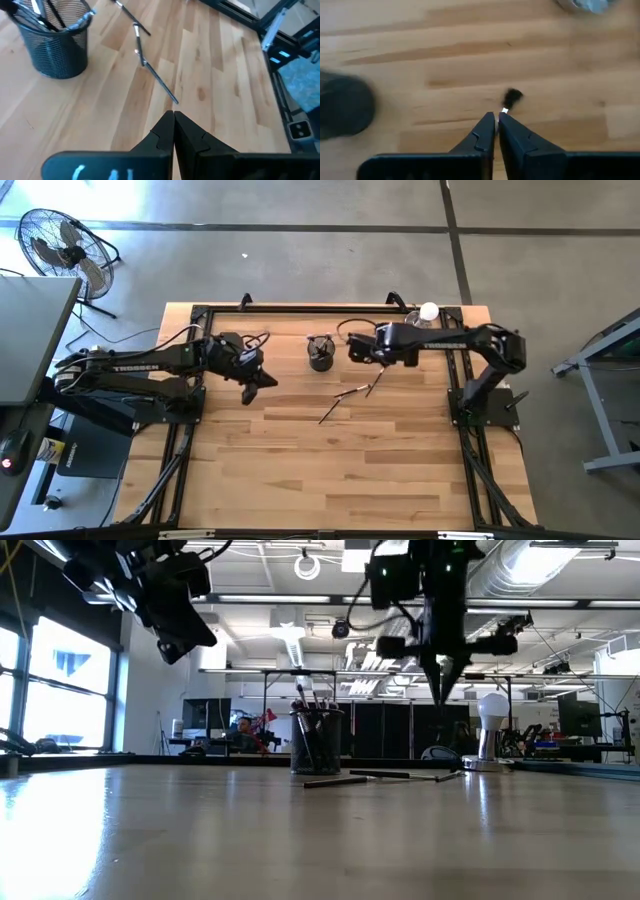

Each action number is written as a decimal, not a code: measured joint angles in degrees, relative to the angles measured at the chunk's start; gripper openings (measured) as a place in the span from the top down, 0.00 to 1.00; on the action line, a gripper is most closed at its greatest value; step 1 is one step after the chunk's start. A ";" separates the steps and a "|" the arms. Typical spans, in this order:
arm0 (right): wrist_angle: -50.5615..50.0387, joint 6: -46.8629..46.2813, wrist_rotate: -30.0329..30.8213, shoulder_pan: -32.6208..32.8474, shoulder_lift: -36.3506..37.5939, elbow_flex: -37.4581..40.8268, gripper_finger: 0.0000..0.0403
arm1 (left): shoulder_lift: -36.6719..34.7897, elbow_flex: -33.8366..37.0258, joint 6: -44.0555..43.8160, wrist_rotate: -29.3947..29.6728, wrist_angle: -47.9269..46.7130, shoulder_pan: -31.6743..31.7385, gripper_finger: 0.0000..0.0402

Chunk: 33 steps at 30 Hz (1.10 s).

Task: Pick & Place Makeup Brushes
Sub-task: Put the large white make-up brush into the black container

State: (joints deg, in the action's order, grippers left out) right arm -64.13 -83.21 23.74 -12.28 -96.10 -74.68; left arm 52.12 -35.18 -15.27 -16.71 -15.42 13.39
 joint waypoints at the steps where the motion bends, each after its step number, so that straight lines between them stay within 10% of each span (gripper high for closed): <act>1: 0.09 -0.94 -1.52 -1.15 -0.31 0.80 0.93 | 0.00 0.00 0.07 -0.66 0.02 0.00 1.00; 16: 17.64 -5.14 -14.15 -11.94 -0.26 18.04 0.56 | 0.02 0.00 3.59 -2.22 -3.93 0.00 1.00; 33: 28.28 -3.74 -16.96 -14.10 -0.06 25.48 0.69 | 0.04 0.00 4.31 -1.73 -4.63 0.02 1.00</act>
State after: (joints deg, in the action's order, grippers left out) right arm -35.85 -86.96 6.78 -26.38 -96.16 -49.20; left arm 52.16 -35.18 -10.96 -18.44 -20.05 13.41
